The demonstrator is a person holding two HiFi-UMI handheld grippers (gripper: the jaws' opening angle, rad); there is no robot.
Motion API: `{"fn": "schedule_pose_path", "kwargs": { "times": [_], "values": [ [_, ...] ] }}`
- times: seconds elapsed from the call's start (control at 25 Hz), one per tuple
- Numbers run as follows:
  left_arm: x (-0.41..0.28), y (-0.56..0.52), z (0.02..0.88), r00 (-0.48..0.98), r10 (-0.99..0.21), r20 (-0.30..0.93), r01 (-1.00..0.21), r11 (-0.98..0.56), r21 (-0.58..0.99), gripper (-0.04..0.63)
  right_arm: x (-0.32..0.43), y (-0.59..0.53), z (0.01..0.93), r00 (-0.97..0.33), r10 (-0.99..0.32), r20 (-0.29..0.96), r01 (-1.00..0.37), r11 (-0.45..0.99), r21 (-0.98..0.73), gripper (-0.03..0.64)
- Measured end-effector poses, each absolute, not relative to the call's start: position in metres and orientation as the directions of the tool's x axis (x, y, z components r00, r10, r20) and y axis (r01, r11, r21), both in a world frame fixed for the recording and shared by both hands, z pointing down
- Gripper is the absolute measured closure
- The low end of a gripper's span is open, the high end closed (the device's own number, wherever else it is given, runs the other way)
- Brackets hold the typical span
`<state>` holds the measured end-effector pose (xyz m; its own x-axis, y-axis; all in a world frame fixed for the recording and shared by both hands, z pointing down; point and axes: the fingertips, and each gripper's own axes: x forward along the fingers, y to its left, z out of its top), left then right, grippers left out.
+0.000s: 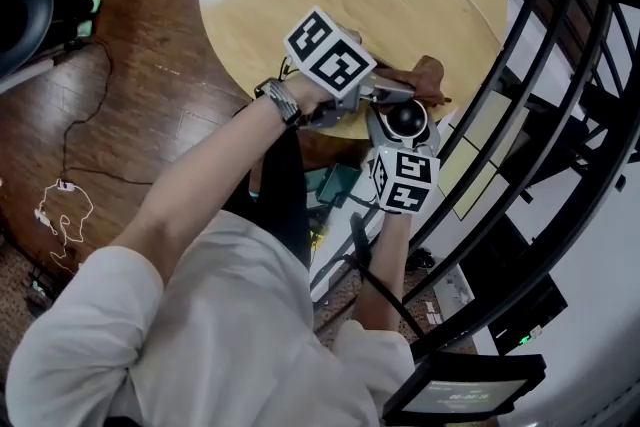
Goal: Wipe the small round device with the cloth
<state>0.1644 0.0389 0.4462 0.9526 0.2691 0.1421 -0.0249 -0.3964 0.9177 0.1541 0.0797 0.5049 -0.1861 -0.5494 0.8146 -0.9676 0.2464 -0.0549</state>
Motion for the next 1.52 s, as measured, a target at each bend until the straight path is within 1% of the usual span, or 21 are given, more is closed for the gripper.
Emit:
{"fn": "schedule_pose_path", "kwargs": {
  "times": [0.08,0.16,0.28,0.44,0.52,0.64,0.72,0.8,0.88,1.0,1.08,1.16,1.28,1.36,1.44,1.52],
  "values": [
    [0.166,0.039,0.452,0.939,0.295,0.175,-0.042,-0.409,0.912,0.534,0.154,0.079,0.504,-0.184,-0.550,0.815,-0.968,0.246,-0.052,0.250],
    [0.164,0.037,0.466,0.921,0.301,0.246,-0.098,-0.434,0.896,0.534,0.154,0.079,0.504,-0.182,-0.551,0.815,-0.968,0.246,-0.050,0.250],
    [0.158,0.036,0.484,0.884,0.298,0.360,-0.192,-0.470,0.861,0.535,0.154,0.078,0.503,-0.183,-0.551,0.814,-0.967,0.248,-0.049,0.250],
    [0.155,0.037,0.491,0.840,0.276,0.467,-0.262,-0.548,0.795,0.535,0.156,0.078,0.503,-0.178,-0.551,0.815,-0.968,0.246,-0.046,0.250],
    [0.158,0.039,0.487,0.859,0.277,0.430,-0.247,-0.513,0.822,0.535,0.156,0.080,0.505,-0.179,-0.548,0.817,-0.969,0.241,-0.050,0.250],
    [0.162,0.041,0.466,0.915,0.291,0.280,-0.141,-0.419,0.897,0.535,0.157,0.080,0.506,-0.178,-0.546,0.819,-0.969,0.241,-0.051,0.250],
    [0.160,0.039,0.457,0.929,0.277,0.247,-0.112,-0.425,0.898,0.535,0.157,0.079,0.508,-0.176,-0.534,0.827,-0.968,0.249,-0.045,0.250],
    [0.149,0.035,0.454,0.943,0.224,0.246,-0.131,-0.432,0.892,0.535,0.154,0.081,0.510,-0.191,-0.507,0.840,-0.956,0.291,-0.042,0.250],
    [0.134,0.029,0.453,0.959,0.141,0.244,-0.170,-0.402,0.900,0.535,0.152,0.086,0.511,-0.243,-0.481,0.842,-0.917,0.397,-0.038,0.250],
    [0.118,0.026,0.455,0.971,0.040,0.236,-0.211,-0.327,0.921,0.535,0.155,0.097,0.508,-0.370,-0.426,0.826,-0.793,0.608,-0.041,0.245],
    [0.111,0.029,0.459,0.971,0.009,0.240,-0.227,-0.292,0.929,0.534,0.160,0.102,0.508,-0.437,-0.366,0.822,-0.695,0.717,-0.050,0.245],
    [0.105,0.031,0.464,0.967,-0.017,0.255,-0.250,-0.278,0.928,0.534,0.162,0.101,0.510,-0.477,-0.311,0.822,-0.599,0.800,-0.045,0.245],
    [0.098,0.030,0.466,0.960,-0.064,0.273,-0.280,-0.270,0.921,0.534,0.158,0.096,0.512,-0.511,-0.229,0.829,-0.474,0.879,-0.049,0.245],
    [0.094,0.027,0.469,0.952,-0.096,0.289,-0.305,-0.267,0.914,0.534,0.153,0.093,0.514,-0.508,-0.193,0.840,-0.416,0.908,-0.043,0.245],
    [0.091,0.025,0.472,0.942,-0.113,0.315,-0.335,-0.274,0.902,0.534,0.150,0.091,0.515,-0.501,-0.176,0.847,-0.392,0.919,-0.041,0.247],
    [0.089,0.022,0.473,0.938,-0.123,0.324,-0.346,-0.286,0.894,0.534,0.150,0.090,0.515,-0.501,-0.180,0.847,-0.401,0.915,-0.043,0.250]
  ]
}}
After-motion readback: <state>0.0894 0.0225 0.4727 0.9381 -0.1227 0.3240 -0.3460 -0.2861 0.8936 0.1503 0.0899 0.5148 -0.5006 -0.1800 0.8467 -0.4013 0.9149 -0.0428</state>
